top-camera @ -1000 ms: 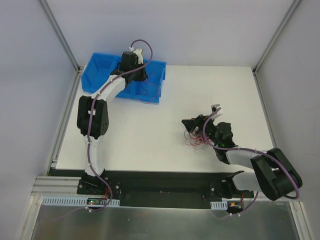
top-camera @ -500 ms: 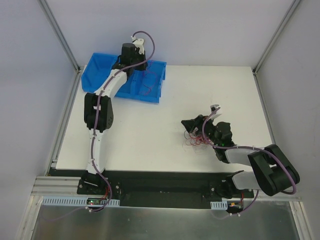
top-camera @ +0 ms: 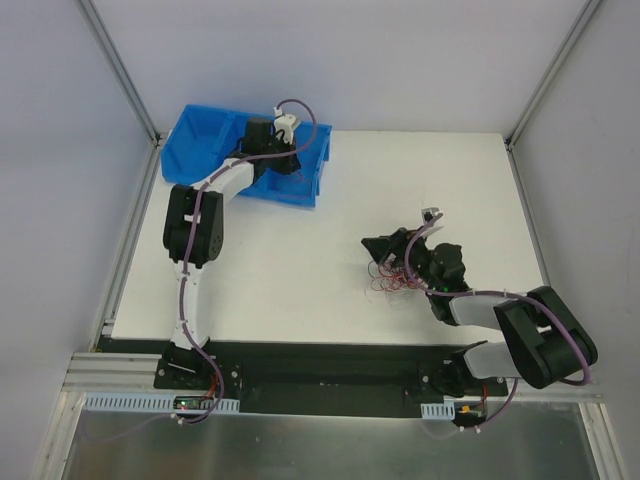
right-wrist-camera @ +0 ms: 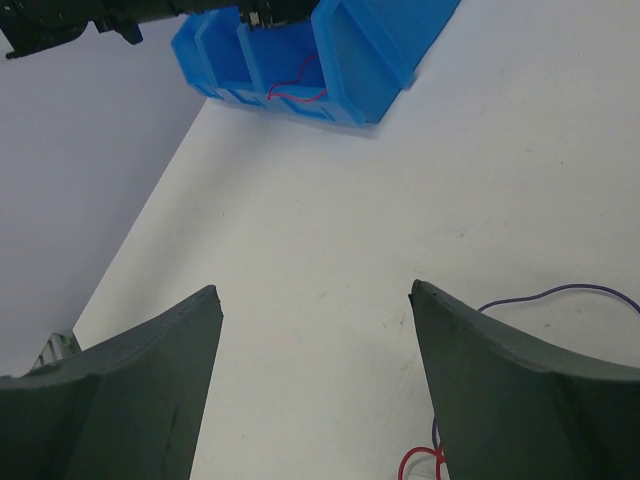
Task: Untangle the cables
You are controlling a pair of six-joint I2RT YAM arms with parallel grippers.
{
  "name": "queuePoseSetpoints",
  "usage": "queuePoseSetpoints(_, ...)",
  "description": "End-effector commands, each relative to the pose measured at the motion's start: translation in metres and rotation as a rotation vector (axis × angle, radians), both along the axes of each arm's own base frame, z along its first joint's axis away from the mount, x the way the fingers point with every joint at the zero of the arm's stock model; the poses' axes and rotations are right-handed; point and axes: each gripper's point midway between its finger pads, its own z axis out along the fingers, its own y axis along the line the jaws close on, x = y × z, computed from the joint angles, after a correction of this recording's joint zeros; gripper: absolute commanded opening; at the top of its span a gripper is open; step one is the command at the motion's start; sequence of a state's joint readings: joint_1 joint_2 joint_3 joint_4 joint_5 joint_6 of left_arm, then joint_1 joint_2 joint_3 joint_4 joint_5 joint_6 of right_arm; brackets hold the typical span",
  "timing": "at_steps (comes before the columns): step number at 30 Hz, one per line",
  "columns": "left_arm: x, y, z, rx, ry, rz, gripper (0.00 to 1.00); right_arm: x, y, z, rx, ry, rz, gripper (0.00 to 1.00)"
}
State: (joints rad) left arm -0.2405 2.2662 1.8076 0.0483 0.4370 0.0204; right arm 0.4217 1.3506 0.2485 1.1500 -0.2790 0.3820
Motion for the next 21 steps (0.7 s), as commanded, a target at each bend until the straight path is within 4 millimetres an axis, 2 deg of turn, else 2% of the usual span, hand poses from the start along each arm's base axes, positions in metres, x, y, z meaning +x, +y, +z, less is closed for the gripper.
queuePoseSetpoints(1, -0.006, 0.012, 0.045, -0.015, -0.080, 0.048, 0.00, 0.005, 0.004, 0.031, 0.063, -0.097, 0.018, 0.79)
queuePoseSetpoints(3, -0.006, 0.017, 0.042, -0.030, -0.036, 0.108, 0.00, 0.005, 0.004, 0.031, 0.063, -0.097, 0.015, 0.79)
queuePoseSetpoints(6, -0.007, 0.014, 0.057, -0.074, -0.016, 0.115, 0.00, 0.005, 0.002, 0.031, 0.060, -0.099, 0.012, 0.79)
queuePoseSetpoints(7, -0.006, 0.013, 0.064, -0.085, -0.018, 0.121, 0.04, 0.005, 0.003, 0.031, 0.059, -0.100, 0.015, 0.79)
queuePoseSetpoints(10, -0.007, 0.013, 0.082, -0.099, -0.002, 0.138, 0.29, 0.005, 0.004, 0.031, 0.062, -0.097, 0.020, 0.79)
queuePoseSetpoints(14, -0.019, 0.014, 0.104, -0.110, -0.005, 0.139, 0.53, 0.005, 0.006, 0.031, 0.065, -0.093, 0.031, 0.79)
queuePoseSetpoints(18, -0.043, 0.021, 0.113, -0.108, 0.006, 0.160, 0.61, 0.004, 0.008, 0.033, 0.075, -0.092, 0.041, 0.79)
queuePoseSetpoints(21, -0.066, 0.024, 0.110, -0.089, 0.021, 0.171, 0.58, 0.004, 0.009, 0.034, 0.081, -0.092, 0.048, 0.79)
